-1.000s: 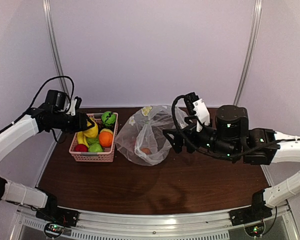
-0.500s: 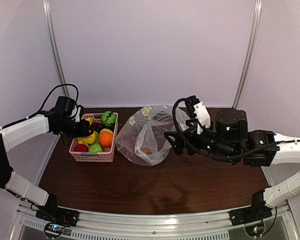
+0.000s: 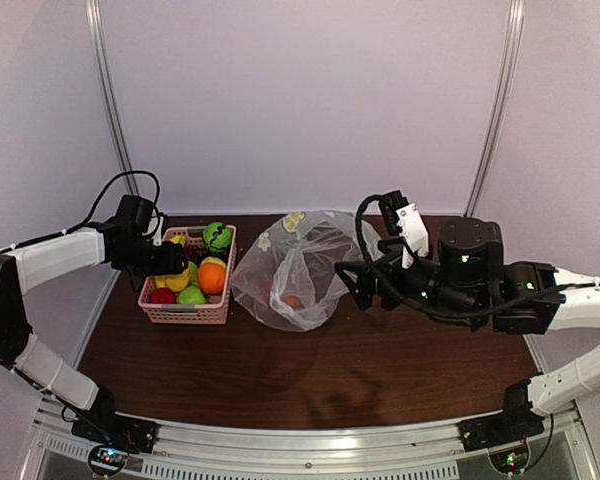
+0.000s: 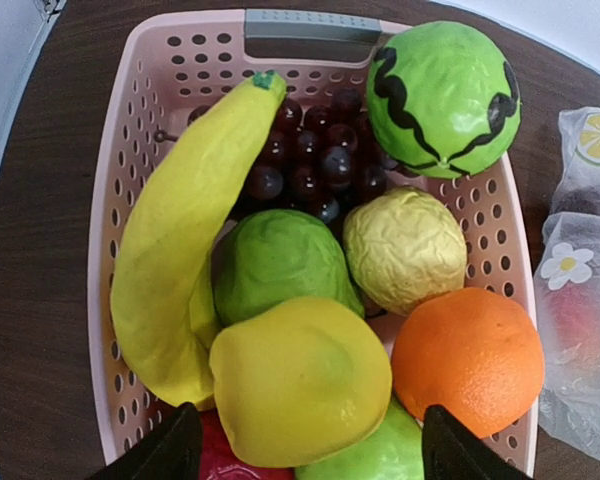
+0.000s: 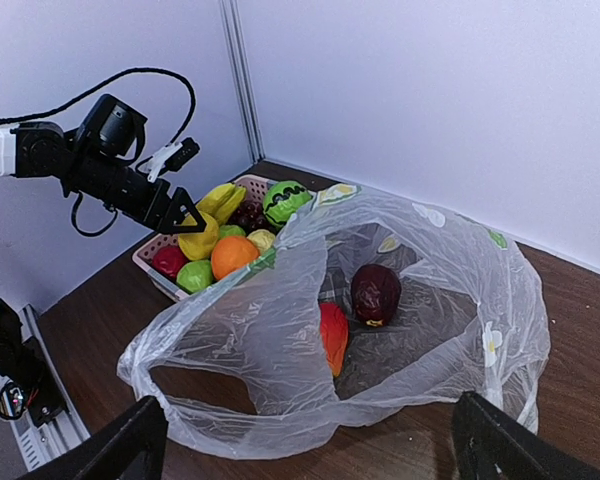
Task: Untie the knot of the plastic bag and take out the fruit
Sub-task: Place the fake fruit in the bin.
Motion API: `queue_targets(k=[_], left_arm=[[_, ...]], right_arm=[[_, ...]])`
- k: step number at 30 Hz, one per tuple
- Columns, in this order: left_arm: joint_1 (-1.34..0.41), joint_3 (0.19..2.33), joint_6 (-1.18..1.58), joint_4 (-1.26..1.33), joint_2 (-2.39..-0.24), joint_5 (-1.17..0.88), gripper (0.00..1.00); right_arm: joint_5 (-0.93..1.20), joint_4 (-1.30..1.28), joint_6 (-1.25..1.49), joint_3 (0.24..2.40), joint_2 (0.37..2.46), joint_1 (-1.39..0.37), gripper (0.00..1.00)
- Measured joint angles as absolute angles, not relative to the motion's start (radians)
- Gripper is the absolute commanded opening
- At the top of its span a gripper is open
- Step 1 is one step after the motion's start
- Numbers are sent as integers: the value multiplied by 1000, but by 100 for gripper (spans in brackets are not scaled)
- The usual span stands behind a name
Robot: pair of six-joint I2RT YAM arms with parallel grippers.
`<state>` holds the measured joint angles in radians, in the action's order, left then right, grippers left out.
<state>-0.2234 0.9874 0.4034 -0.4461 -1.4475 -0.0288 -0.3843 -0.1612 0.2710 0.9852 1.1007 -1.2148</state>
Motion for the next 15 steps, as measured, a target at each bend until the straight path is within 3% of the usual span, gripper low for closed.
queue_targets(k=[4,15], left_arm=[[-223,988,398,-447,-1447,-19,89],[-227,986,395,-458,-1232,-37,90]], right_arm=[[-387,-162,276,981,1097,-1215,100],[-430,-199,295,981,1089,-1198,100]])
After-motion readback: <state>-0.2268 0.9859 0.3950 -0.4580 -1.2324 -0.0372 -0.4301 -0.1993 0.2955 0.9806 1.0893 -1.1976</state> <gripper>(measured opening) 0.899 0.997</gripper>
